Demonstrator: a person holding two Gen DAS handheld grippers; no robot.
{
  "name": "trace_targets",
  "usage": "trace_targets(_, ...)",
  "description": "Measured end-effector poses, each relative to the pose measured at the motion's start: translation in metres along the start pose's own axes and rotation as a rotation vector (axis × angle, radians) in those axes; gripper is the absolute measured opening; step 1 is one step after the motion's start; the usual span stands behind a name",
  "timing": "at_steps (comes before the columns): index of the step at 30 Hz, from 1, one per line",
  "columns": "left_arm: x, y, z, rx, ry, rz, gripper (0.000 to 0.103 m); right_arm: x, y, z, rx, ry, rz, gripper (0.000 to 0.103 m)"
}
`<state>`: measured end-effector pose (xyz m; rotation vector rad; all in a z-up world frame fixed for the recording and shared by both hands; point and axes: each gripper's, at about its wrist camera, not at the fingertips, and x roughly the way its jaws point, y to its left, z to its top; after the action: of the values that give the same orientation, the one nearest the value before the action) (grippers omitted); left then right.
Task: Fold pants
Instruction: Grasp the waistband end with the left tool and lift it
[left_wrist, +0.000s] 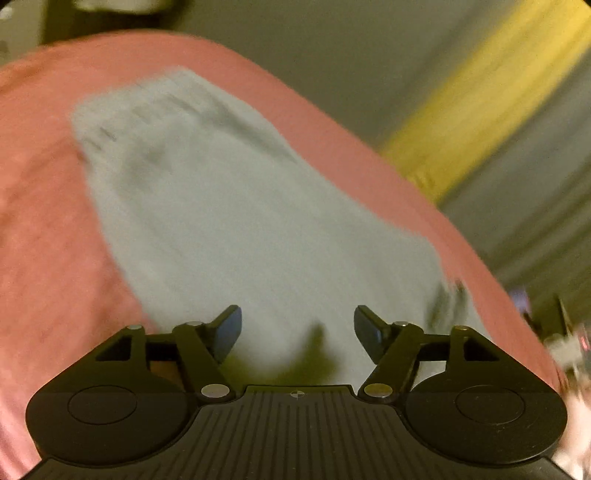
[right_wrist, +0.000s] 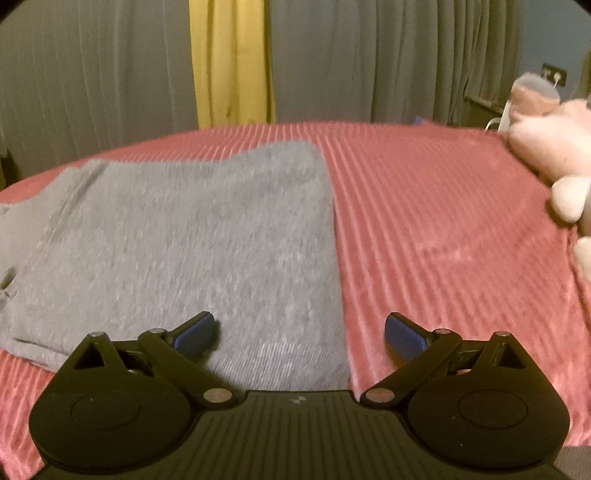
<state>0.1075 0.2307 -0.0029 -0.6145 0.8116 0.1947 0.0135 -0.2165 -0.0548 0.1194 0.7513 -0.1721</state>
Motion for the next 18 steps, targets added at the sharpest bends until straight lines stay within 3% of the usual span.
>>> trace_targets(5, -0.010, 0.056, 0.035, -0.027, -0.097, 0.108, 0.074, 0.010, 0.001, -0.001, 0.022, 0.021, 0.020, 0.099)
trace_targets(12, 0.005, 0.086, 0.044, -0.048, -0.071, 0.149, 0.074, 0.015, 0.005, -0.003, 0.032, 0.026, 0.032, 0.099)
trace_targets(18, 0.027, 0.089, 0.045, -0.064, -0.063, 0.139, 0.074, 0.019, 0.004, -0.004, 0.066, 0.033, 0.044, 0.099)
